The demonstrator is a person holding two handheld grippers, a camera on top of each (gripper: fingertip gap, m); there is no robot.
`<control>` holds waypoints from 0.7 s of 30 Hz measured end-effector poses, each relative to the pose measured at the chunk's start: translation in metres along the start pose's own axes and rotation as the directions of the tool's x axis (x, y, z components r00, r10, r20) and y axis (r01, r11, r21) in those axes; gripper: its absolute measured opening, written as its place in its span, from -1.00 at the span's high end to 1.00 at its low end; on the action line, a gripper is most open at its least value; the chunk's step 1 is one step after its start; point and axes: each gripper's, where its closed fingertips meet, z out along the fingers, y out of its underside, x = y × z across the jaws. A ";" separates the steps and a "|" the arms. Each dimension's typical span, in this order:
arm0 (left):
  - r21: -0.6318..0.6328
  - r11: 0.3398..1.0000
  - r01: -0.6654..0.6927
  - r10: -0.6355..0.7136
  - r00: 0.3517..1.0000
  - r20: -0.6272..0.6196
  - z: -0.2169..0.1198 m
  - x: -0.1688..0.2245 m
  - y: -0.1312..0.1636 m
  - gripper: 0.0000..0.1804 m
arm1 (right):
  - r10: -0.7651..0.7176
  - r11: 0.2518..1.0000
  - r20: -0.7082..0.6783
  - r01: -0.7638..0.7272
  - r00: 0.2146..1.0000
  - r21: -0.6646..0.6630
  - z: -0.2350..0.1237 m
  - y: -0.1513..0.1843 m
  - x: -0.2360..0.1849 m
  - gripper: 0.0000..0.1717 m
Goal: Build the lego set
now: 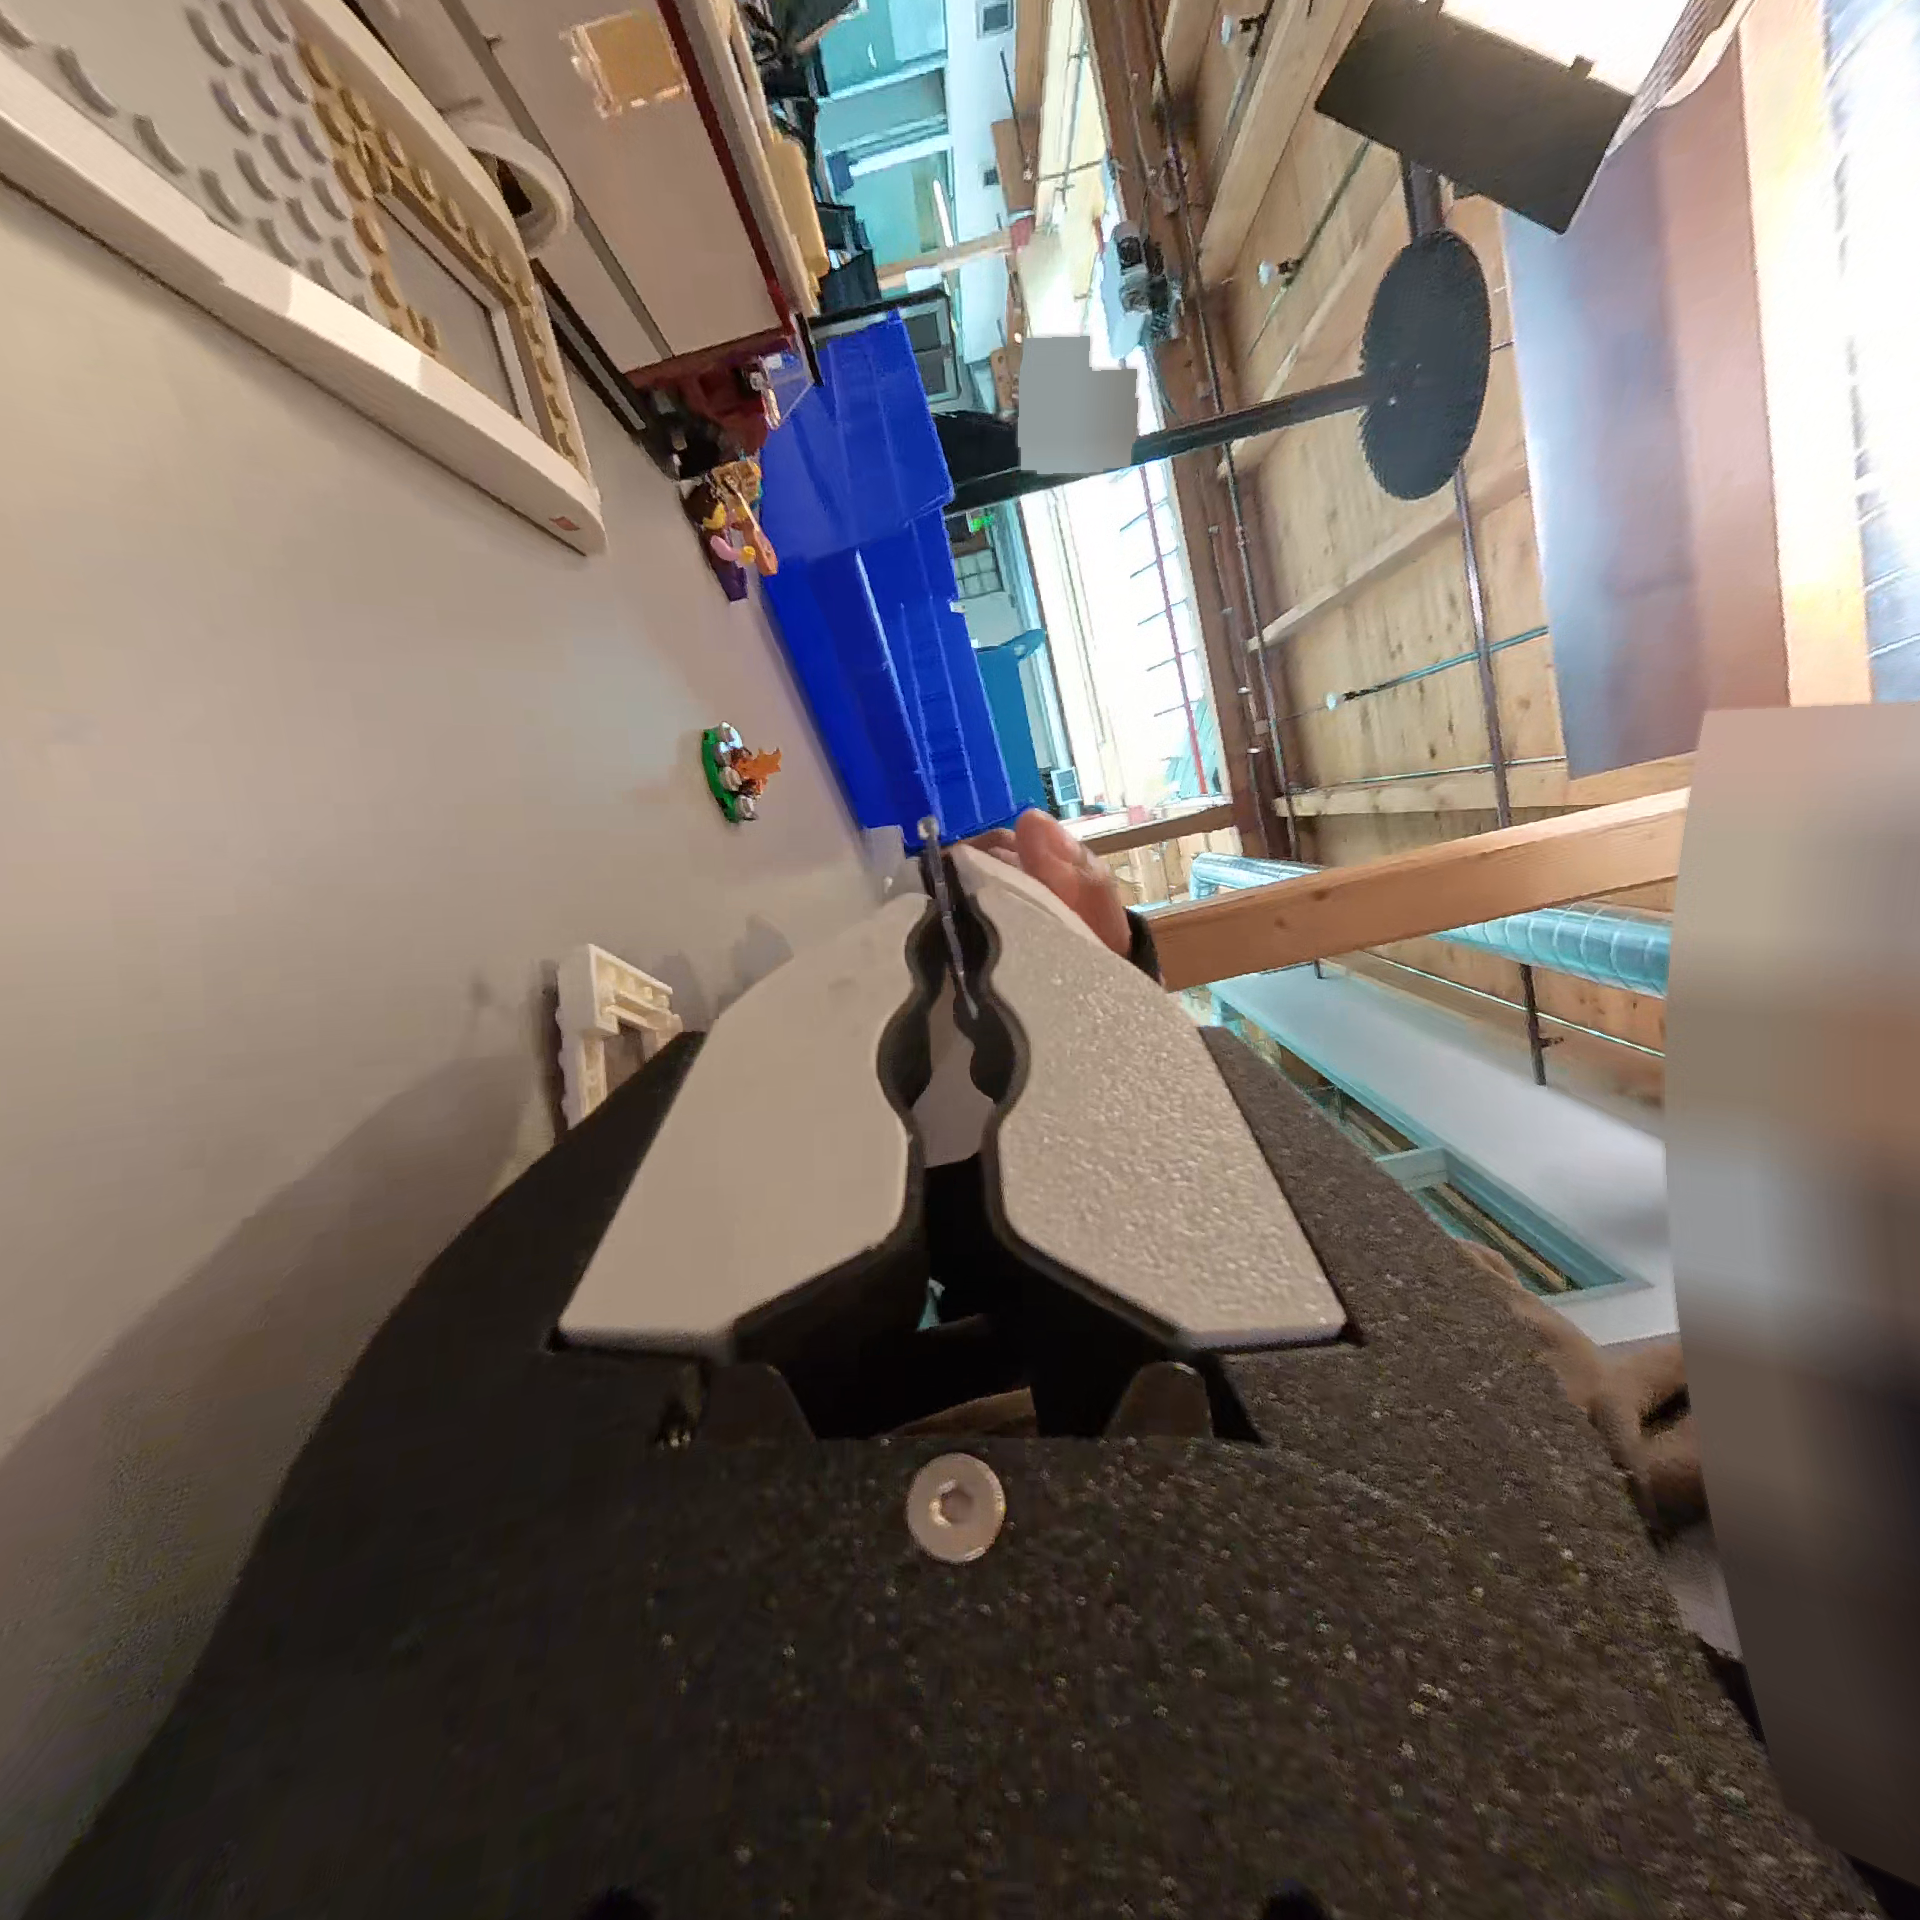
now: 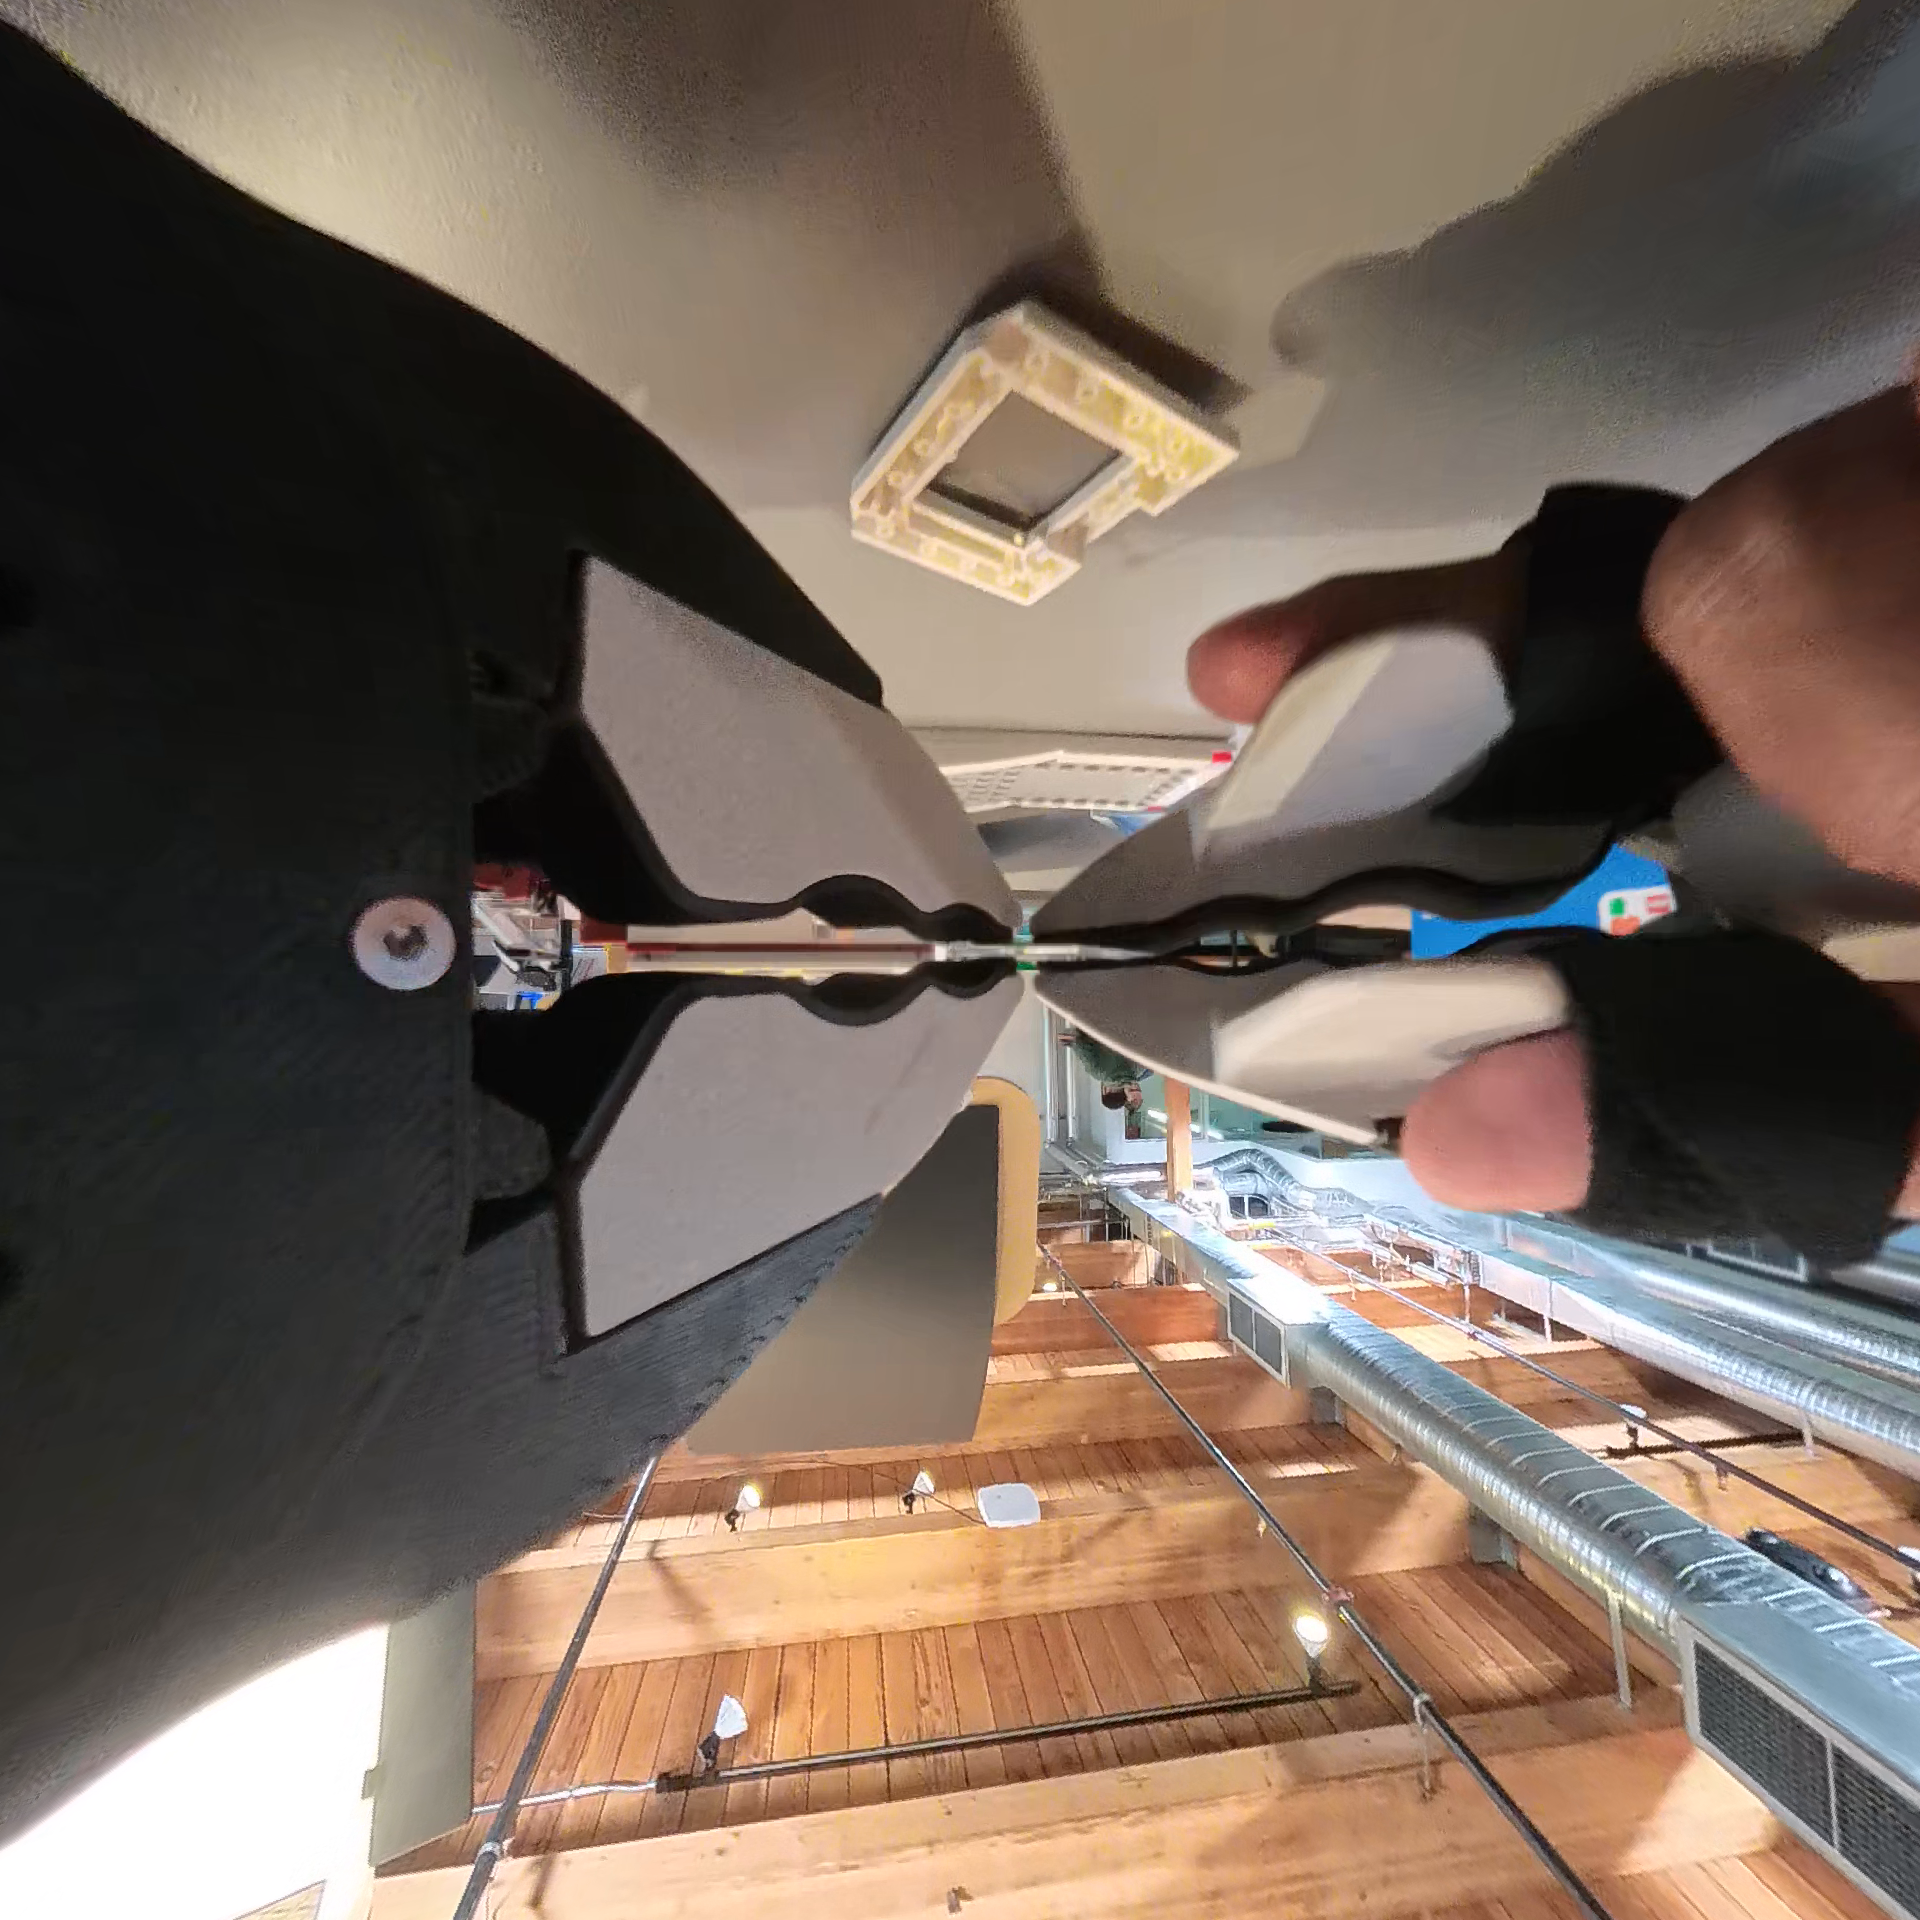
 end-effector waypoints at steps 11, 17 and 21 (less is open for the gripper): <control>-0.068 0.934 -0.352 0.358 0.909 0.214 -0.028 -0.015 -0.012 0.98 | 0.138 0.951 0.628 -0.280 0.766 0.132 -0.026 0.004 -0.032 0.73; -0.117 0.871 -0.478 0.490 0.822 0.290 -0.039 -0.020 -0.021 0.98 | -0.014 0.941 0.847 -0.279 0.532 0.190 -0.041 -0.009 -0.051 0.64; -0.143 0.863 -0.484 0.504 0.817 0.280 -0.042 -0.021 -0.020 0.98 | -0.092 0.959 0.901 -0.205 0.424 0.194 -0.039 -0.013 -0.069 0.59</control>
